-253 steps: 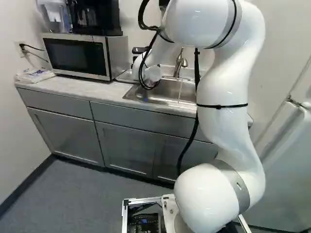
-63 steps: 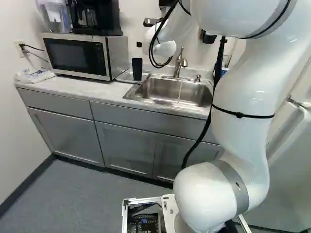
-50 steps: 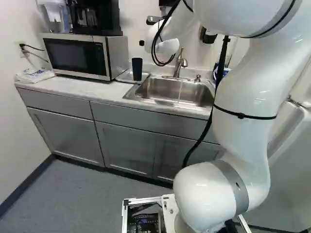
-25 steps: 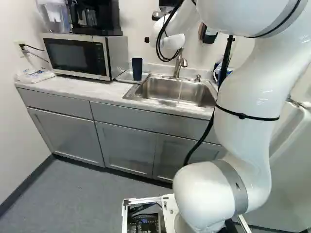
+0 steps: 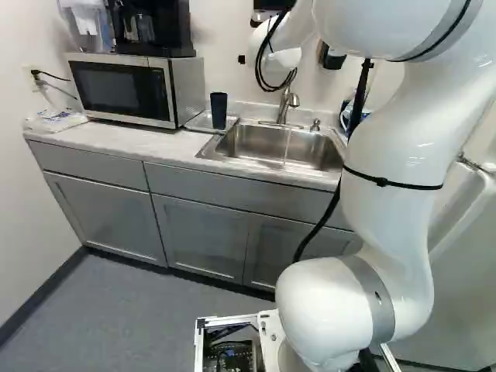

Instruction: Rinse the cup and place it in the tray

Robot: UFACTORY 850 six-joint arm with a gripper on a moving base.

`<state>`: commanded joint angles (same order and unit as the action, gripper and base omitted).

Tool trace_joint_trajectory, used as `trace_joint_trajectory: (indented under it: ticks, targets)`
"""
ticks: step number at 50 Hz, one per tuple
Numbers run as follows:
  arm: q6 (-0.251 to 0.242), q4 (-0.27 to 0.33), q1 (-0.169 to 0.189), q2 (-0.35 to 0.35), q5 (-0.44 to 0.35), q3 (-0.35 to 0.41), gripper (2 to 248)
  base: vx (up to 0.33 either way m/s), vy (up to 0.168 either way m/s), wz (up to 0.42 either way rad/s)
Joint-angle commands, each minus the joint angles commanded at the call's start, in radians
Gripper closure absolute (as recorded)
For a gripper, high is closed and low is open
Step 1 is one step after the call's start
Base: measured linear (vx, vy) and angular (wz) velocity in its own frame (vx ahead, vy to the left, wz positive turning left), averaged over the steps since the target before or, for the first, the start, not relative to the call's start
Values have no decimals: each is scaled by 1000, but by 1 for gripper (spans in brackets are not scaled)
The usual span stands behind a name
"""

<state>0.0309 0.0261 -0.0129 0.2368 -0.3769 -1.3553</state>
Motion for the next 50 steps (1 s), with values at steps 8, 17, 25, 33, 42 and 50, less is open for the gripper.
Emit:
trace_joint_trajectory:
  ticks: [8,17,25,33,42,50]
  targets:
    - [0,0,18,5,22,-22,3,0,0,0]
    - [0,0,38,11,47,-45,3,0,0,0]
    - [0,0,56,19,69,-54,3,0,0,0]
    - [0,0,71,31,91,-67,3,0,0,0]
    - [0,0,87,51,114,-90,3,0,0,0]
    - [0,0,94,77,133,-119,3,0,0,0]
